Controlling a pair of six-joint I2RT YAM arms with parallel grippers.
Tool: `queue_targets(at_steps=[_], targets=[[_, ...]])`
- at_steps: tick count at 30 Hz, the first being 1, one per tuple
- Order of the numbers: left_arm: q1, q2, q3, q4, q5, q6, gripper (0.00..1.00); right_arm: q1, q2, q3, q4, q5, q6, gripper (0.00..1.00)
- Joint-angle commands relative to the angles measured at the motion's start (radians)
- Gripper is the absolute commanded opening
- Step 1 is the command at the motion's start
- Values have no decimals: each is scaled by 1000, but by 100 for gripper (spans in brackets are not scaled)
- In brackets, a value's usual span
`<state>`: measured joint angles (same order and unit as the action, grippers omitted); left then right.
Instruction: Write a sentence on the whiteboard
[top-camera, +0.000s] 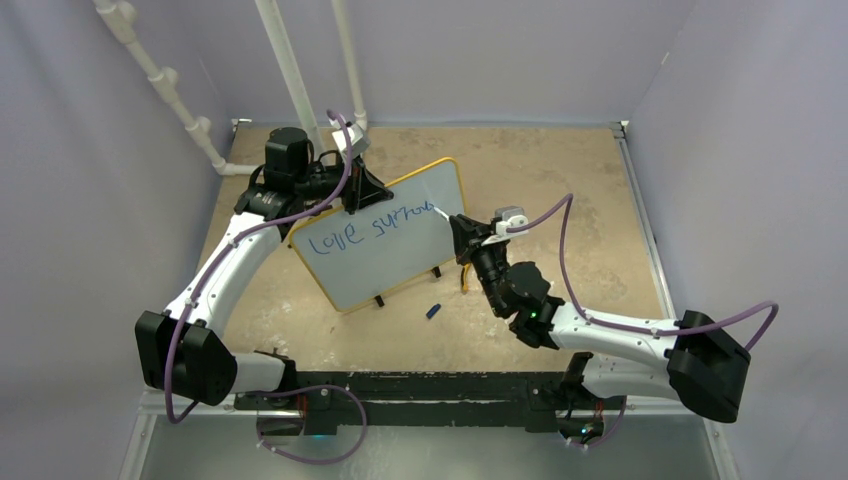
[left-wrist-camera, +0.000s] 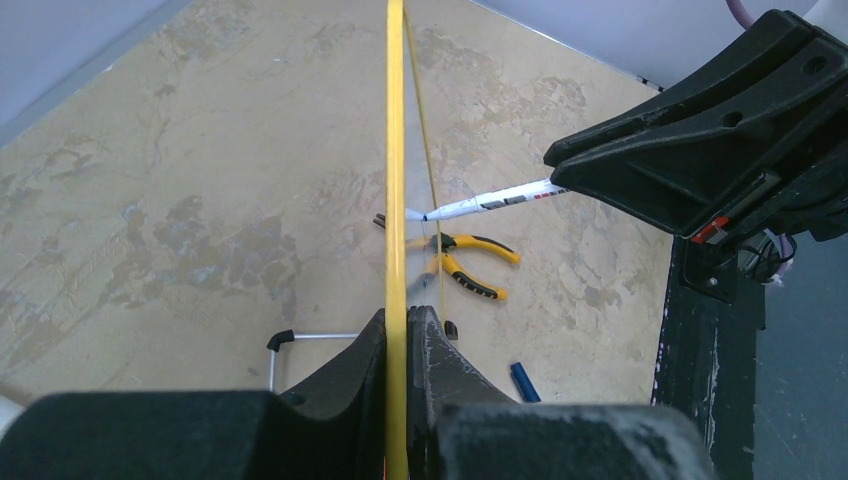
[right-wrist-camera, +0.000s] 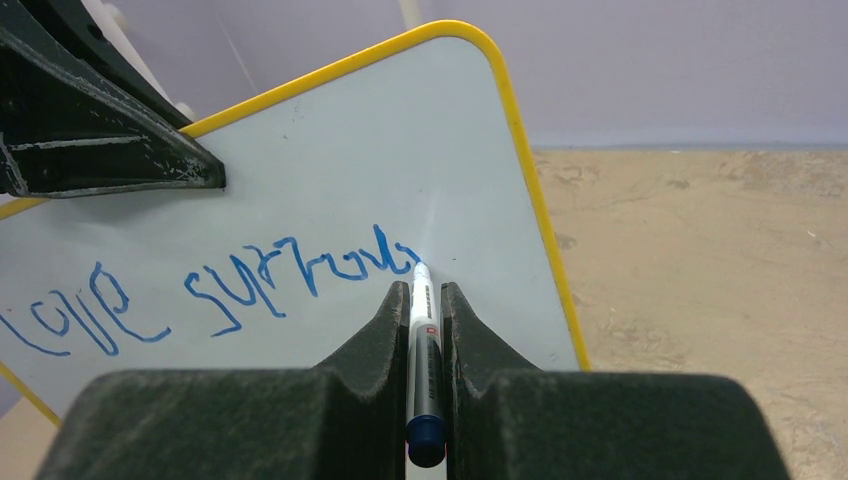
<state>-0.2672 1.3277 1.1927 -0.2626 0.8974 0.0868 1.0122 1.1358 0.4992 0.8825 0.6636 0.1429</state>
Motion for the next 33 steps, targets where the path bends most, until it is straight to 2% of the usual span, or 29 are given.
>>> queue_targets(at_steps=[1, 13, 33], targets=[[-7, 39, -52, -89, 32, 32, 0, -6, -6, 2, 15, 13, 11, 0], [-7, 41, -53, -89, 29, 31, 0, -6, 2, 41, 110, 5, -52, 0], [-7, 39, -51, -90, 31, 31, 0, -6, -2, 1, 17, 62, 15, 0]])
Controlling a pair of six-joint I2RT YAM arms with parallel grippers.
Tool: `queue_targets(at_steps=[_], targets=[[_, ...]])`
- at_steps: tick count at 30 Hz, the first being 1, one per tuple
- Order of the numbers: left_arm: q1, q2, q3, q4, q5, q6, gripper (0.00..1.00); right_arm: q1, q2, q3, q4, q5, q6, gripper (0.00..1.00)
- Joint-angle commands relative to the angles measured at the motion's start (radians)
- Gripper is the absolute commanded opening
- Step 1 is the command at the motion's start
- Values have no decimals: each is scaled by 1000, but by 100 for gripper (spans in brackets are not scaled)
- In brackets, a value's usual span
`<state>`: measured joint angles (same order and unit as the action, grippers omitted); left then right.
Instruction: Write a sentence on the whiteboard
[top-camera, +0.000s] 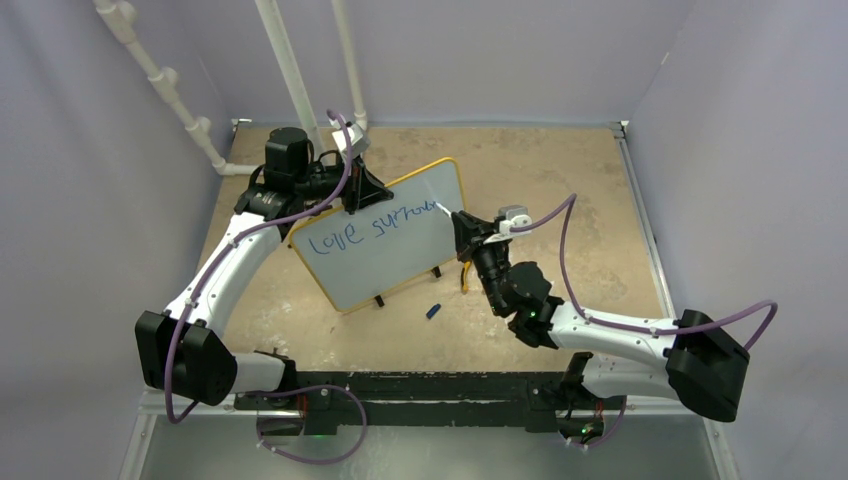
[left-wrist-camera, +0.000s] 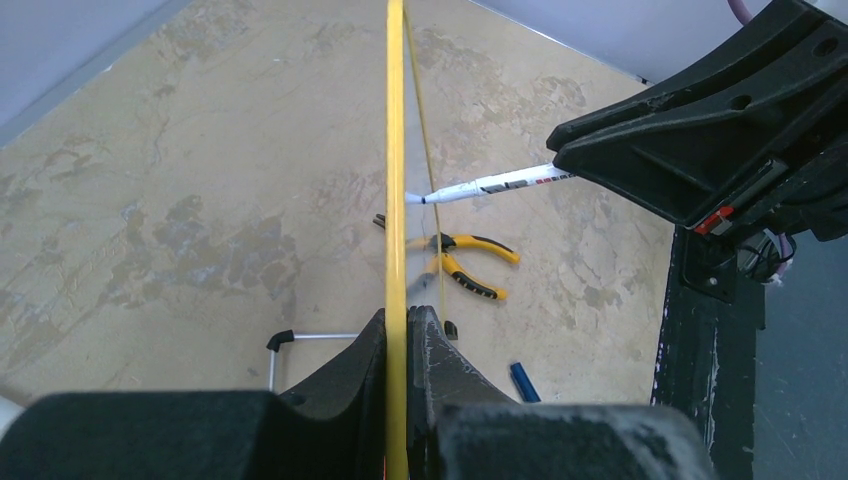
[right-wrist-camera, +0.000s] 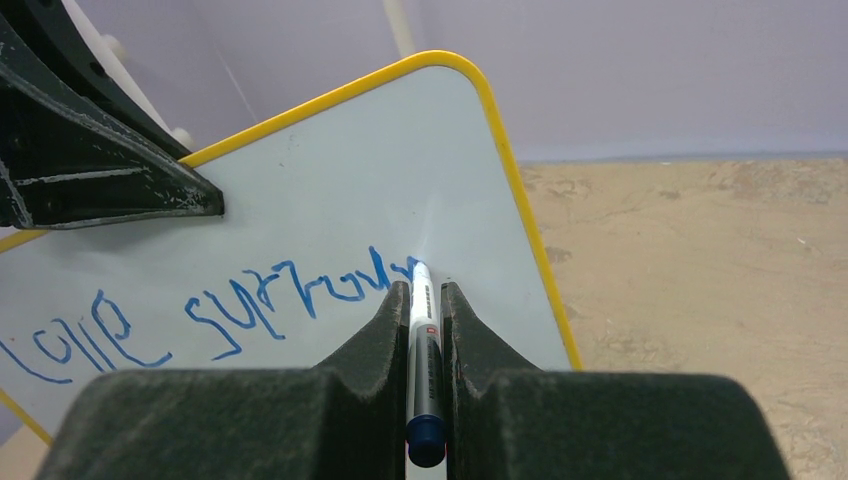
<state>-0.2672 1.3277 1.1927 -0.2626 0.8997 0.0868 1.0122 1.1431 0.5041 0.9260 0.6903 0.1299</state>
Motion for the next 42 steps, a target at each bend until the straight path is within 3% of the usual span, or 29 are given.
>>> queue_targets(at_steps=[1, 16, 42], targets=[[-7, 39, -51, -90, 28, 32, 0, -6, -9, -6, -28, 39, 32, 0], [-7, 40, -51, -90, 28, 31, 0, -6, -95, -23, -42, 9, 41, 0], [-7, 41, -51, -89, 32, 31, 0, -11, -16, 28, 82, -11, -65, 0]])
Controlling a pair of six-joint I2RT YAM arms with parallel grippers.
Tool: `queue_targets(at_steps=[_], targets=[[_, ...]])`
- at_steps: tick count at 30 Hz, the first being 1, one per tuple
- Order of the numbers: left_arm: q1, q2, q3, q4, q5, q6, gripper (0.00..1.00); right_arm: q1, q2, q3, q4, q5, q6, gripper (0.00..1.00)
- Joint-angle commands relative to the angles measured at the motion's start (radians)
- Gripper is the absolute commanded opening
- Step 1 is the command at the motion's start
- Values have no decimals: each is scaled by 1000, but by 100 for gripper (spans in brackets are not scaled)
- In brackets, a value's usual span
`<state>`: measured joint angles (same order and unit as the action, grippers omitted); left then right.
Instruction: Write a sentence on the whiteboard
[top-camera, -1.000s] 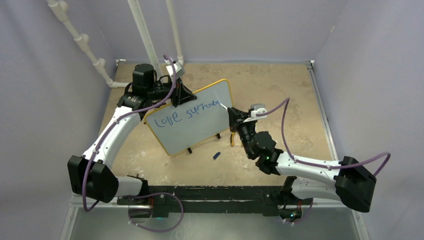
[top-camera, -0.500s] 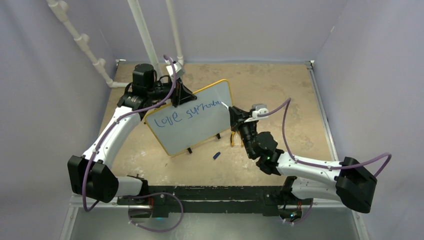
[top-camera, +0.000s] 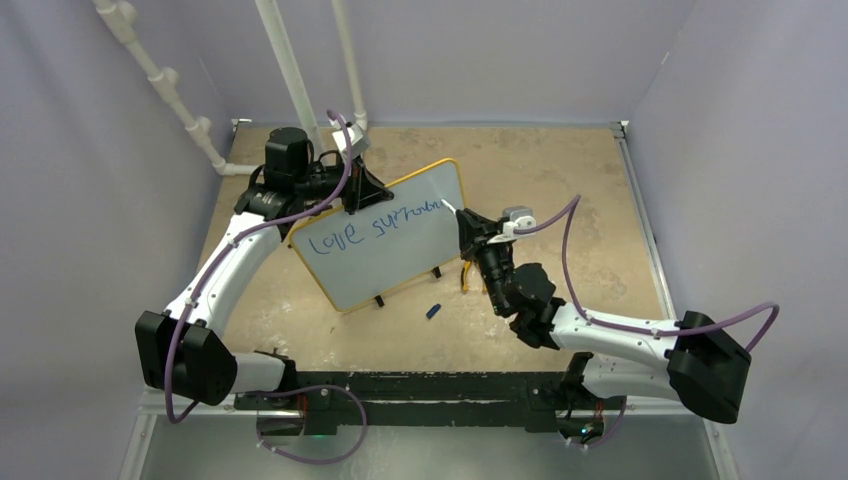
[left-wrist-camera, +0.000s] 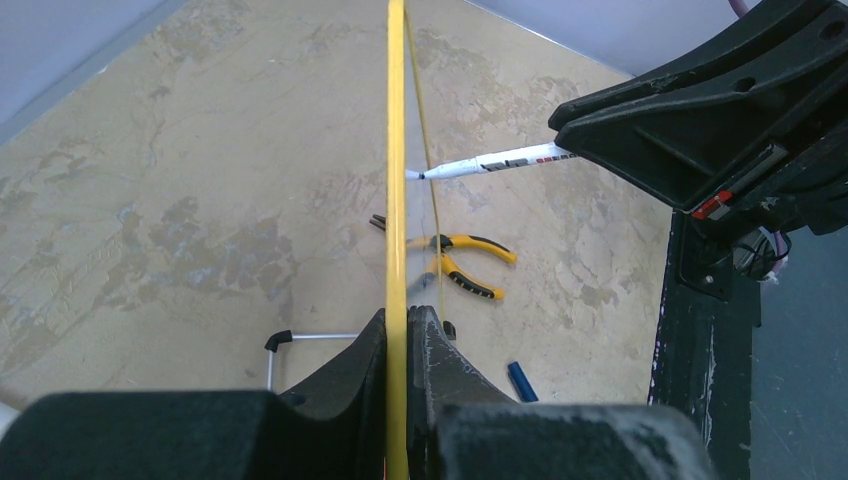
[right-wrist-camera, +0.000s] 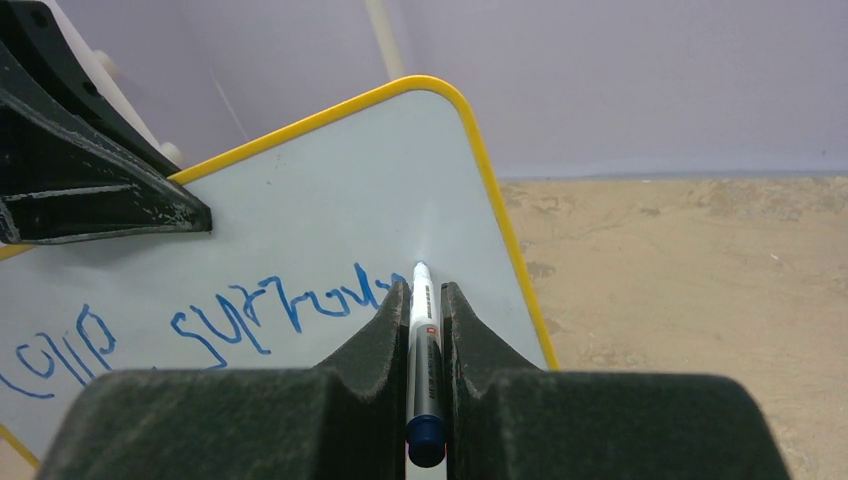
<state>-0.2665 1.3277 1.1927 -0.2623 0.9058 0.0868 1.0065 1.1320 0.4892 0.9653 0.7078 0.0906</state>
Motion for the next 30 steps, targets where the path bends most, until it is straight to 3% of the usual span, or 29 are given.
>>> queue_targets(at_steps=[1, 20, 30], targets=[[-8, 41, -51, -89, 25, 31, 0, -5, -3, 43, 37, -33, -23, 0], [-8, 44, -51, -90, 25, 31, 0, -5, -35, 0, -89, 13, 61, 0], [-7, 44, -51, -91, 24, 31, 0, -5, -12, 47, 20, 24, -34, 0]])
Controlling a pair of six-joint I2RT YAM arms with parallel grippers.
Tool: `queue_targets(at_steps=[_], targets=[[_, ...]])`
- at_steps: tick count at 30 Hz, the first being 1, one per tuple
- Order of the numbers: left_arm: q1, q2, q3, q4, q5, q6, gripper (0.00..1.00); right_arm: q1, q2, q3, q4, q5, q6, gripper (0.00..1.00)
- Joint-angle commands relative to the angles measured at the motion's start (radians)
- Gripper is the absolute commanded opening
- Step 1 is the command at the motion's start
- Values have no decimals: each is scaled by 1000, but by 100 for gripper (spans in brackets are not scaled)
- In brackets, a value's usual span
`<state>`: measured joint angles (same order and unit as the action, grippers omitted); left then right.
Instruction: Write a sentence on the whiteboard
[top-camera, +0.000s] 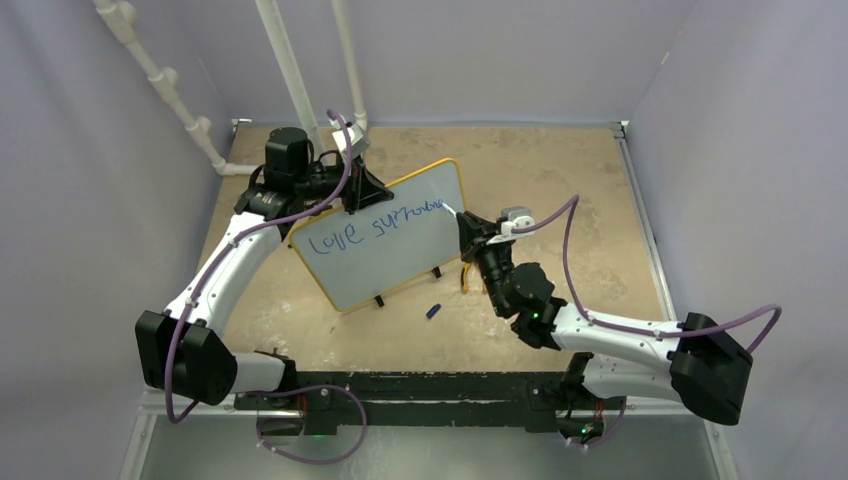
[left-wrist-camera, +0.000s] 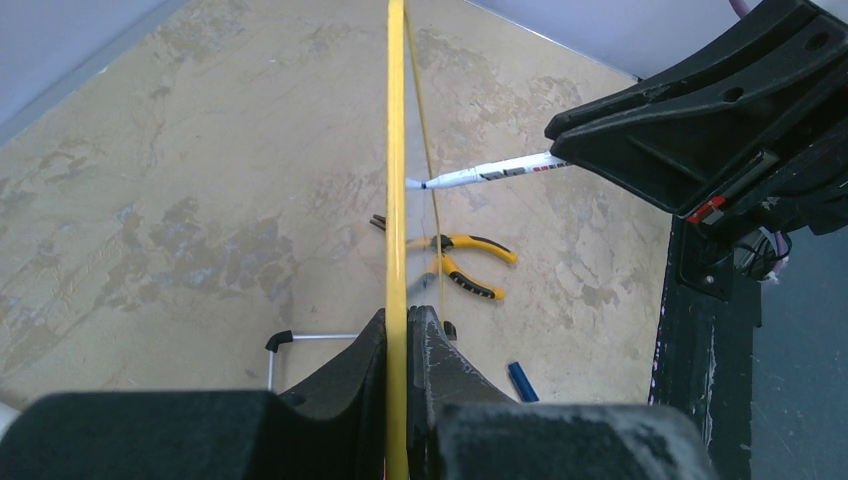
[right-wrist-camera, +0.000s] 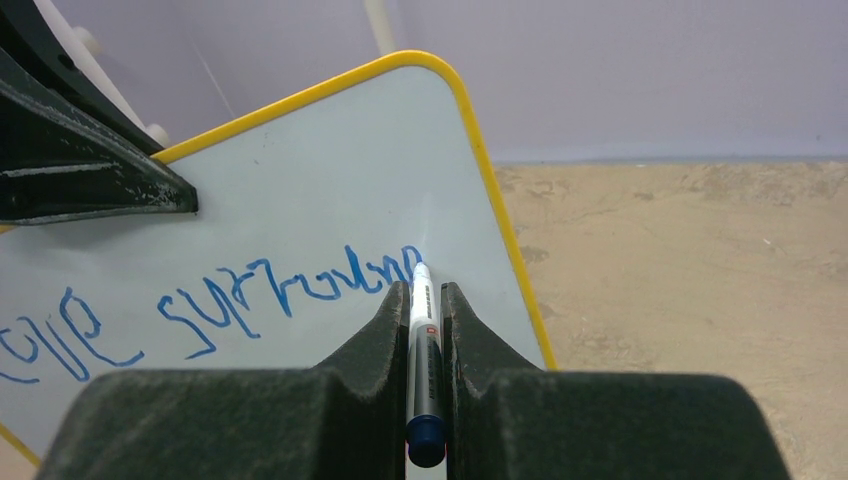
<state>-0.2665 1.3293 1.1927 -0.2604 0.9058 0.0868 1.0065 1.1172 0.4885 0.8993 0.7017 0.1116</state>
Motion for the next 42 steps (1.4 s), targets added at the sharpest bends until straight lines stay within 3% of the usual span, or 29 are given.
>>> queue_targets(at_steps=[1, 14, 42], targets=[[-8, 42, -50, -92, 24, 32, 0, -5, 6, 54, 96, 30, -62, 0], [-7, 41, -51, -92, 25, 32, 0, -5, 29, 87, 138, 27, -104, 0], [-7, 41, -49, -92, 27, 31, 0, -5, -7, -5, -22, 86, 62, 0]])
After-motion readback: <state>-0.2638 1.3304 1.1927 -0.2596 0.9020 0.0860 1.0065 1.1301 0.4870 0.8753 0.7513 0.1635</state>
